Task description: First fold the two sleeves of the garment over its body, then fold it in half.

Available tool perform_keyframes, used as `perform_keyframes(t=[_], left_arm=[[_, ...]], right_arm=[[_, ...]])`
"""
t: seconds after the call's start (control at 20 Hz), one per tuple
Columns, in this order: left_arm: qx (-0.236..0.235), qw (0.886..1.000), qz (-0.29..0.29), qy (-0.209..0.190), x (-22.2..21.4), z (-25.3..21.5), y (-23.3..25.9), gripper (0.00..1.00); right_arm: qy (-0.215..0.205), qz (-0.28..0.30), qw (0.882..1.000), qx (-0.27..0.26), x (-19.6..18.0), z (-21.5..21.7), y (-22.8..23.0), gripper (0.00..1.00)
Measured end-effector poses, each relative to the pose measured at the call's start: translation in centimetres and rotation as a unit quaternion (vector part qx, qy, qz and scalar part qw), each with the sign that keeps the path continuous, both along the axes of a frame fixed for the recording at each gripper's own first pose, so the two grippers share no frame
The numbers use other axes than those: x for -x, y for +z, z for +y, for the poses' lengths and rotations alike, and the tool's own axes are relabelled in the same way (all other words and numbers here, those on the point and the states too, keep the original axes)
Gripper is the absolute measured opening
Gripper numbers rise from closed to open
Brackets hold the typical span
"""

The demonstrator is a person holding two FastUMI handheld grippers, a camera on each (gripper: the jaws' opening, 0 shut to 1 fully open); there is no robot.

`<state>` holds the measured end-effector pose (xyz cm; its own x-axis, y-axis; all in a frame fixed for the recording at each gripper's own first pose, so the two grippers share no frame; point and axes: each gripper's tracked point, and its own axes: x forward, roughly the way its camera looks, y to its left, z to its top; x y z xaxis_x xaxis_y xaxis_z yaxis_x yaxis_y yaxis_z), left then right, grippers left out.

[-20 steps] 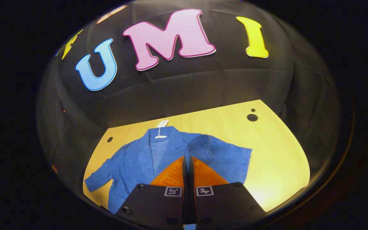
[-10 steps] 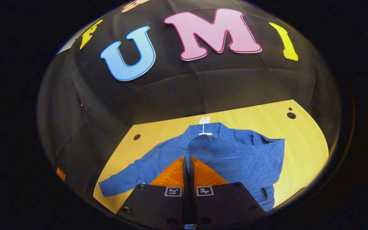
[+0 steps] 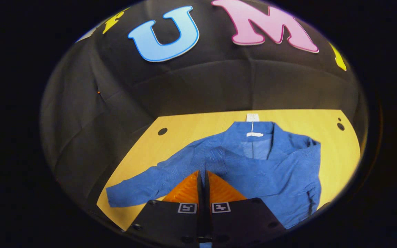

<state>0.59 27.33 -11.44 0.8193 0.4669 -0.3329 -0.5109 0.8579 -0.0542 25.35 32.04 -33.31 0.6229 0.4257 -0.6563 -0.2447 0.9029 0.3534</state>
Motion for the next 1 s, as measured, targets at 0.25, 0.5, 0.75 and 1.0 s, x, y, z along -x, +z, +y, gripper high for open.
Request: perform_keyframes(t=[0.25,0.5,0.75,1.0], left_arm=[[-0.005,1.0,0.021,0.019,1.9,0.7,-0.7,0.81],[-0.006,0.999,0.047,0.022,2.6,0.8,-1.7,0.81],[-0.013,0.998,0.056,0.011,2.1,0.3,-1.9,0.82],[0.002,0.998,0.055,0.007,1.4,-0.5,-2.4,0.82]], right_arm=[[-0.025,0.029,0.999,-0.022,-2.4,2.4,-4.1,0.0],[-0.042,0.064,0.996,-0.04,-3.3,4.8,-7.8,0.01],[-0.034,0.081,0.995,-0.04,-2.5,6.2,-9.7,0.01],[-0.004,0.049,0.995,-0.088,-2.8,7.4,-6.3,0.16]])
